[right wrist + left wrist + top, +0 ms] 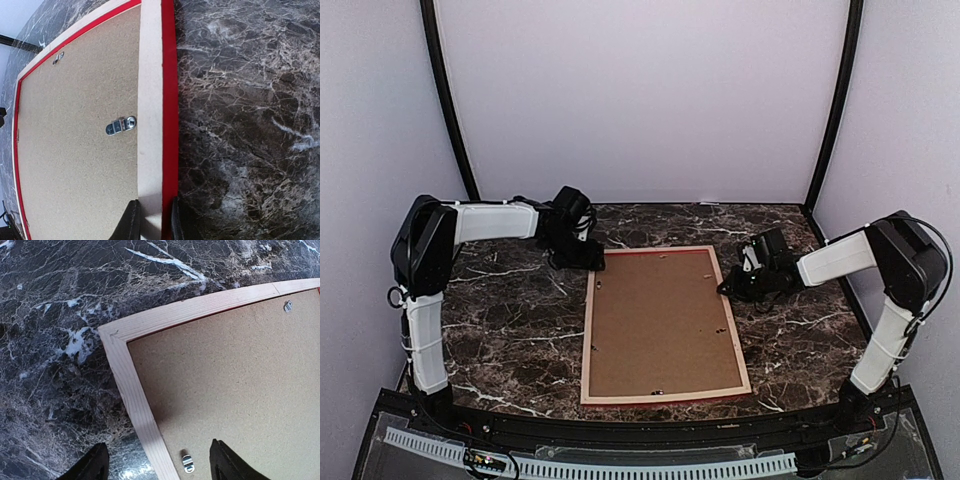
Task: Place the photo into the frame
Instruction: Press the fastener onto the backboard.
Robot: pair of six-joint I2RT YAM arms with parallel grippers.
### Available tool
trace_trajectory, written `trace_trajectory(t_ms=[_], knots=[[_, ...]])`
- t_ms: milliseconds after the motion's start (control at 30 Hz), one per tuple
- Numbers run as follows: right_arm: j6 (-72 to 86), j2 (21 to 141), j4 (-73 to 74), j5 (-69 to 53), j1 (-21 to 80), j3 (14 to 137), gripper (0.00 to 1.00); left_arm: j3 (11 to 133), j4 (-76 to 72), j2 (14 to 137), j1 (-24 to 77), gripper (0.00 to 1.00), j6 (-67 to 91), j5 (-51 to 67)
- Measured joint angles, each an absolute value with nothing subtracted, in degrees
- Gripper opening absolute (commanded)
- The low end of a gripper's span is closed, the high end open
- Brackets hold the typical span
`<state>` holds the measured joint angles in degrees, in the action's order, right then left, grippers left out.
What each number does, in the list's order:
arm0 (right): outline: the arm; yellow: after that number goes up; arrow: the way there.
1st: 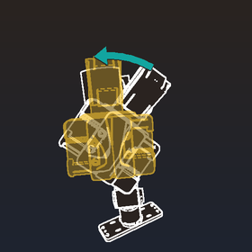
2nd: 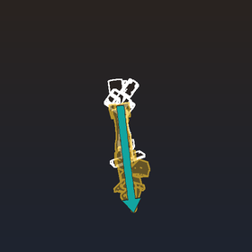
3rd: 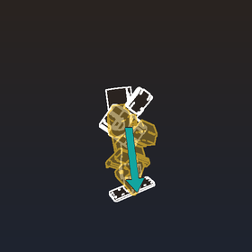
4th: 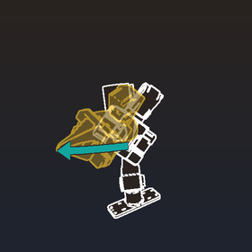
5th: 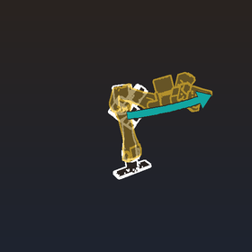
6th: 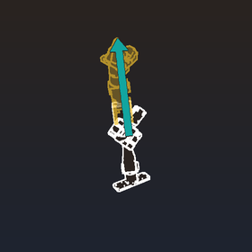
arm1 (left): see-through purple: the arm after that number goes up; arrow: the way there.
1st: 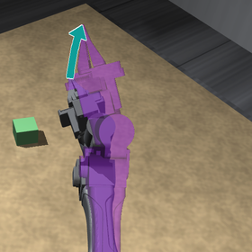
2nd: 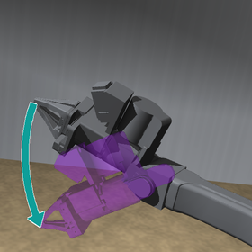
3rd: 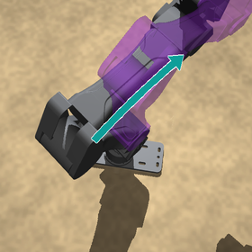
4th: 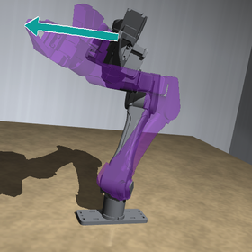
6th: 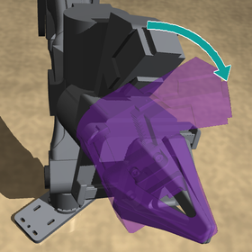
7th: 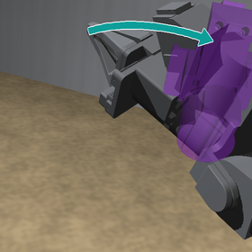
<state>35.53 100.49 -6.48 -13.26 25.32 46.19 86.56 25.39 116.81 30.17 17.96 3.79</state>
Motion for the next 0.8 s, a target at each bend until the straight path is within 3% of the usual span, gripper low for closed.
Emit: trace_trajectory(t_ms=[800], knots=[[35.44,101.41,-7.77,-13.74,25.47,46.61,0.00,86.91,26.85,120.55,30.15,0.56,17.10,4.91]])
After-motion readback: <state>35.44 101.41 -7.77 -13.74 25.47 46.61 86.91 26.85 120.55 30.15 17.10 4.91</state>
